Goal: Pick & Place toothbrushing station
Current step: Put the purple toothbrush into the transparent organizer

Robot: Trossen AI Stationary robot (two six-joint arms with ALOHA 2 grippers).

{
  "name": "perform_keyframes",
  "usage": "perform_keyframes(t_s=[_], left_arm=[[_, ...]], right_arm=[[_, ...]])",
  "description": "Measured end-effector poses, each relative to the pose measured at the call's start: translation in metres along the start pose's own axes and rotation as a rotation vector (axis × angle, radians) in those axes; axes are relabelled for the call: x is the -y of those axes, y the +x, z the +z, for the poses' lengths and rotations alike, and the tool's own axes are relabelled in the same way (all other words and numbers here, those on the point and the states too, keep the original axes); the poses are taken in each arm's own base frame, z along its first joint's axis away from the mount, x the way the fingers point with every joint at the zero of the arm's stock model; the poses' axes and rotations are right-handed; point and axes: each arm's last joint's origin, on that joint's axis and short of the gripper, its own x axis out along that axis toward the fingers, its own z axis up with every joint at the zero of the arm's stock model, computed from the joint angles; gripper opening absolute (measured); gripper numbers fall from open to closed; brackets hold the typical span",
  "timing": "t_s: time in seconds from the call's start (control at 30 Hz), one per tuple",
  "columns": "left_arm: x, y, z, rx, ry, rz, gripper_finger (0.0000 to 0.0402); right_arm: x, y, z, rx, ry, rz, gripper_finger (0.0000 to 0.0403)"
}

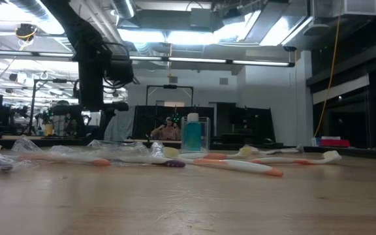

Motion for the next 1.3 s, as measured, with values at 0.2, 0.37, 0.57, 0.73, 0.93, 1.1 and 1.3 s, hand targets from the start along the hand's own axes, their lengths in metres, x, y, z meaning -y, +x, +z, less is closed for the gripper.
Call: perform_keyframes(t_s=[0.2, 0.37, 0.57, 0.73, 0.93, 1.1, 1.3], left_arm=[[0.001, 0.001, 0.002, -0.013, 0.027, -0.016, 0.0113], [0.002, 0.007, -0.002, -0.024, 0.068, 0.000, 0.0079], [0.006, 0.022, -0.014, -0.078, 0.120, 0.019, 0.0078], [0.014, 0.019, -0.023, -0.056, 0.172, -0.064, 0.0018], [0.018, -0.004, -0.018, 0.004, 0.196, -0.182, 0.0002], [0.023, -0.039, -0.018, 0.034, 0.237, -0.375, 0.0002], [0.035, -0.100, -0.038, 0.266, 0.387, -0.767, 0.0002]], right_arm=[[-0.009, -0.005, -0.003, 0.044, 0.008, 0.016, 0.0160], [-0.016, -0.013, 0.000, 0.102, 0.006, 0.041, 0.0160], [-0.023, -0.018, 0.005, 0.151, -0.003, 0.053, 0.0160], [-0.027, -0.019, 0.010, 0.177, -0.007, 0.055, 0.0160], [-0.031, -0.023, 0.013, 0.208, -0.028, 0.047, 0.0160], [-0.032, -0.028, 0.013, 0.239, -0.054, 0.014, 0.0160], [-0.034, -0.032, 0.010, 0.285, -0.094, -0.051, 0.0160]])
